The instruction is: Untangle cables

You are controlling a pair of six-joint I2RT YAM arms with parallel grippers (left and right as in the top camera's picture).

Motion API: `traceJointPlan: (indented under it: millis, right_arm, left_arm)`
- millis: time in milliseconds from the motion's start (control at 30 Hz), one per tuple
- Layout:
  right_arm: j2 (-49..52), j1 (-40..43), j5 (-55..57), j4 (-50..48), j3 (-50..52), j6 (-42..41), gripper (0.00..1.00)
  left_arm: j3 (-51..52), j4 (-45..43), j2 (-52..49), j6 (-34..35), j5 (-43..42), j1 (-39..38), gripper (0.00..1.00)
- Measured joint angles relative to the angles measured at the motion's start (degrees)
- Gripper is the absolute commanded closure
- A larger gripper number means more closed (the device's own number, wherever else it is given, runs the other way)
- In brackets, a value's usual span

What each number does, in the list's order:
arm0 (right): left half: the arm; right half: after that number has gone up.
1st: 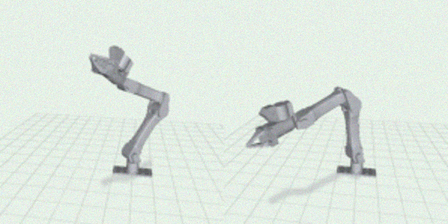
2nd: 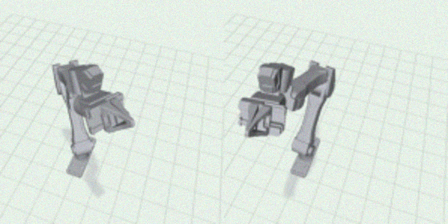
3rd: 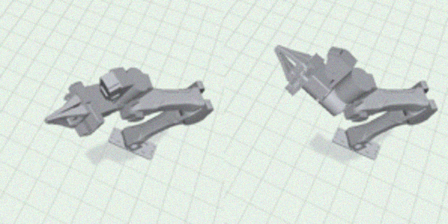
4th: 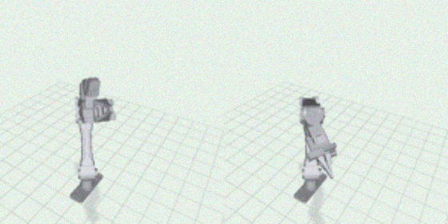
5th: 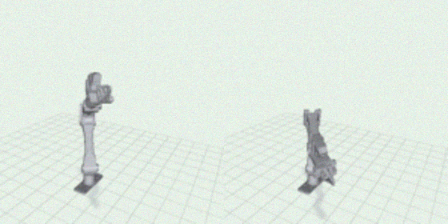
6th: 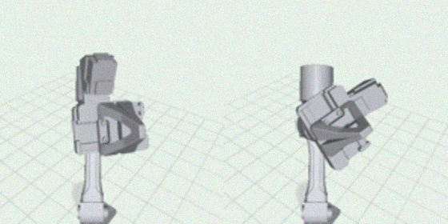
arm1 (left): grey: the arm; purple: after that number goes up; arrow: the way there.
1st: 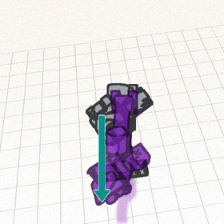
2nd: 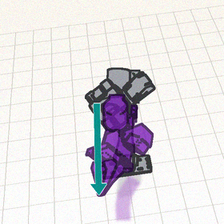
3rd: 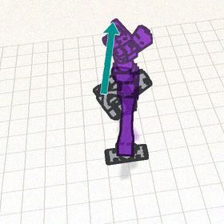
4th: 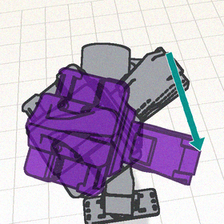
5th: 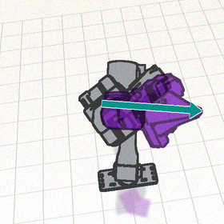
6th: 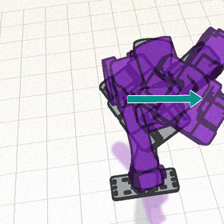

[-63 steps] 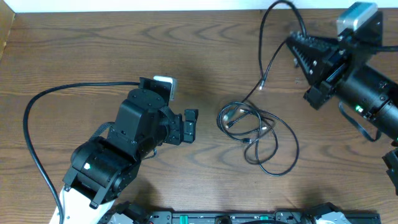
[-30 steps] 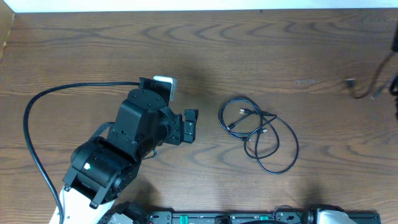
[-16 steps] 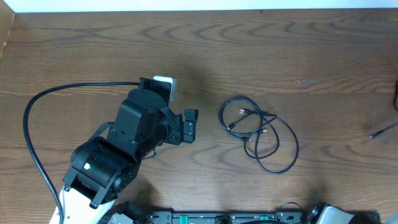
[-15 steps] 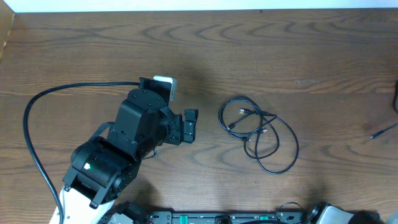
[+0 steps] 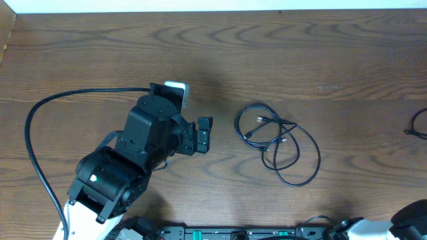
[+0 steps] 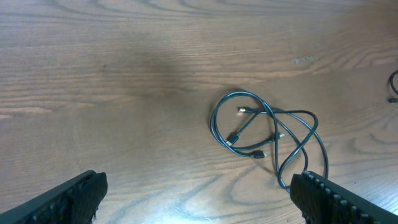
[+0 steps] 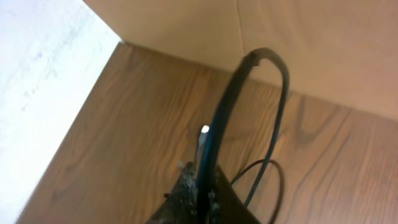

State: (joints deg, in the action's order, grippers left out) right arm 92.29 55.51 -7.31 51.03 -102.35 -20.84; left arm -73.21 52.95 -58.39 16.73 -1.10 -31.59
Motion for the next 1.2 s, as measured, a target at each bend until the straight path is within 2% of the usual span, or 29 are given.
traceJointPlan:
  millis: [67,100,567,767,900,1033,1200]
  right_arm:
    - [1.2,1.42,-2.93,0.96,0.0,-1.38,0.14]
    - [1.81,1.88,-4.35,1.42,0.0,-1.95,0.01]
    - [3.76,2.73,-15.3,5.86,0.0,-3.02,0.01]
    - [3.76,2.71,-23.32,8.09,0.0,2.89,0.01]
    - [3.74,1.55,-27.93,11.93,0.02,10.45,0.01]
    - [3.76,-2.97,-30.32,16.15,0.02,18.29,0.01]
    - [3.76,-10.84,-31.67,19.23,0.0,23.19,0.01]
  left_arm:
    - [0.0,0.0,0.0,0.0,0.0,0.0,0.01]
    - [0.0,0.0,0.0,0.0,0.0,0.0,0.01]
    - [0.0,-0.02,-0.02,0.0,0.0,0.0,0.01]
    - [0.0,0.0,-0.11,0.0,0.0,0.0,0.01]
    - [0.0,-0.02,-0.11,0.0,-0.02,0.0,0.01]
    - [0.0,-0.02,-0.11,0.0,0.0,0.0,0.01]
    - [0.0,0.0,-0.11,0.0,0.0,0.02,0.01]
